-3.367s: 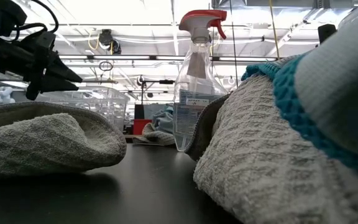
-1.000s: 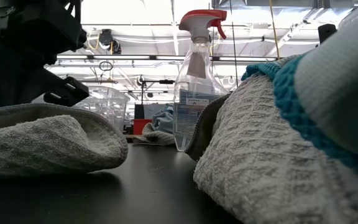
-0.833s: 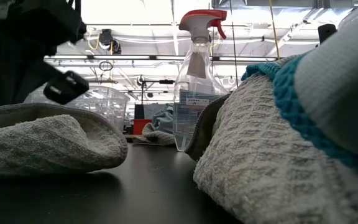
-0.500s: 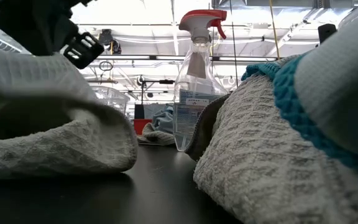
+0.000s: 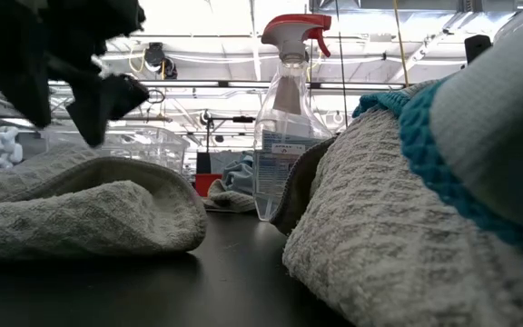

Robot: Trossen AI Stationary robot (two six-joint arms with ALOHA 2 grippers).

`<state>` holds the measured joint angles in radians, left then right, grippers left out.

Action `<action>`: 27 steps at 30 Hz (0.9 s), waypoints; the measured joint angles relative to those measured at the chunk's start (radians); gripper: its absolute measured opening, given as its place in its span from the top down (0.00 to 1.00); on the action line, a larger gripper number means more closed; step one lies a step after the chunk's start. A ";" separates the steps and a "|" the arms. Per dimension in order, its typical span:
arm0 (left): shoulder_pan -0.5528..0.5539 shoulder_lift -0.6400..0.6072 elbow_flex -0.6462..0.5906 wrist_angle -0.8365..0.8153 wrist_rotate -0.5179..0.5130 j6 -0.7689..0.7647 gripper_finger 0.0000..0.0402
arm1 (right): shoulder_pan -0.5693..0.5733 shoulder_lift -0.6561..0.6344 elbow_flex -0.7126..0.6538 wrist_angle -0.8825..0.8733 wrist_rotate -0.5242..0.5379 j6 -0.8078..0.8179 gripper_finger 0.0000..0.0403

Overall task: Sort microfiber towel by color & place in baskets
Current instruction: Put the gray towel into the top transparent bin

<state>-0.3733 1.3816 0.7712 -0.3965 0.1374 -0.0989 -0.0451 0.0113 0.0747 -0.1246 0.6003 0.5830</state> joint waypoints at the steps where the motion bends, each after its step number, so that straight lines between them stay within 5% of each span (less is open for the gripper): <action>1: 0.000 0.019 0.000 0.004 -0.001 -0.001 0.34 | 0.000 0.000 0.000 0.000 0.000 0.000 0.62; 6: 0.000 0.143 0.000 0.081 -0.010 -0.025 0.13 | 0.000 0.000 0.000 -0.001 0.000 0.000 0.62; 10: 0.000 0.239 0.004 0.125 -0.015 -0.065 0.15 | 0.000 0.000 0.000 0.000 0.000 0.000 0.62; 14: 0.000 0.280 0.051 0.055 -0.026 -0.092 0.39 | 0.000 0.000 0.000 0.000 0.000 0.000 0.62; 19: 0.000 0.269 0.097 -0.034 0.048 0.015 0.91 | 0.000 0.000 0.000 0.000 0.000 0.000 0.62; 27: 0.068 0.126 0.123 -0.163 -0.064 0.062 0.98 | 0.000 0.000 0.000 0.001 0.000 0.000 0.62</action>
<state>-0.3052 1.5074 0.8944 -0.5591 0.0733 -0.0365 -0.0451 0.0116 0.0746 -0.1238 0.6003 0.5831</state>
